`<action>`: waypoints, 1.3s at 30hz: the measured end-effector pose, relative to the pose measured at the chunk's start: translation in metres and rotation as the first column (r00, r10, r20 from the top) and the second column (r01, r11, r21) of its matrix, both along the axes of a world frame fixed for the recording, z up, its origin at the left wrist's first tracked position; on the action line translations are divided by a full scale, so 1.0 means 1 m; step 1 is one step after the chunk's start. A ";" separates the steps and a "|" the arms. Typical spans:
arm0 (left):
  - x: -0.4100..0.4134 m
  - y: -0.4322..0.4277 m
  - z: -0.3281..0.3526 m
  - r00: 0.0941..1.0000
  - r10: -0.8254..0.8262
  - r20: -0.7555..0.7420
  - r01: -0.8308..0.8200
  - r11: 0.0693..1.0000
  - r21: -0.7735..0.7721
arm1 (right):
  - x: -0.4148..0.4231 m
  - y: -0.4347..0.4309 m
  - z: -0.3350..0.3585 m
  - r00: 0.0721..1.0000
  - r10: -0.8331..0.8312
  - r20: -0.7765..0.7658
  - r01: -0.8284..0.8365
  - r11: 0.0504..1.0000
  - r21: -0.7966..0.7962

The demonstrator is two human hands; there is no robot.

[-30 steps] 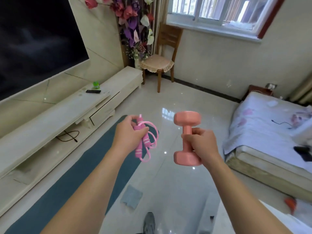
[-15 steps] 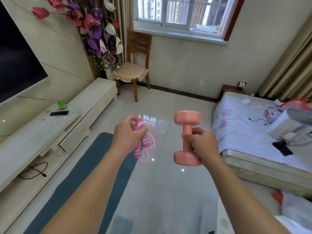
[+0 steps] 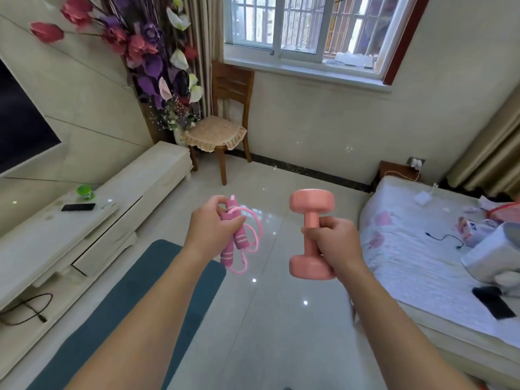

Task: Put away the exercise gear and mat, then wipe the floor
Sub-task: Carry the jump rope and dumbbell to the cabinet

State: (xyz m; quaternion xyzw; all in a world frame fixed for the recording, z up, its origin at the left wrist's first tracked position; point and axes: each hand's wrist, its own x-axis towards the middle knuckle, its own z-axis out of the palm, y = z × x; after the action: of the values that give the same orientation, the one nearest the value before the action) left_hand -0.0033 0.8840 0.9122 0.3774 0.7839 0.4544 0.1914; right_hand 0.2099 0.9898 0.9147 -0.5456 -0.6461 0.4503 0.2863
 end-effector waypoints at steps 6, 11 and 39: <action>-0.011 0.059 0.001 0.999 0.039 -0.017 -0.039 0.999 0.000 | -0.020 0.072 0.004 0.999 0.047 -0.005 -0.047 0.999 -0.010; -0.040 0.107 0.000 0.999 0.052 -0.013 -0.052 0.999 0.009 | -0.052 0.128 0.002 0.997 0.072 -0.021 -0.072 0.997 -0.018; -0.269 0.411 -0.001 0.954 0.298 -0.044 -0.296 0.954 0.035 | -0.314 0.471 -0.001 0.952 0.307 0.003 -0.307 0.952 -0.006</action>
State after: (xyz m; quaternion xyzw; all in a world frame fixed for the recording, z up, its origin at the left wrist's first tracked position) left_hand -0.2723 1.2949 0.9110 0.2689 0.8297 0.4795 0.0962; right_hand -0.1038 1.4611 0.9132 -0.4401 -0.7226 0.4899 0.2101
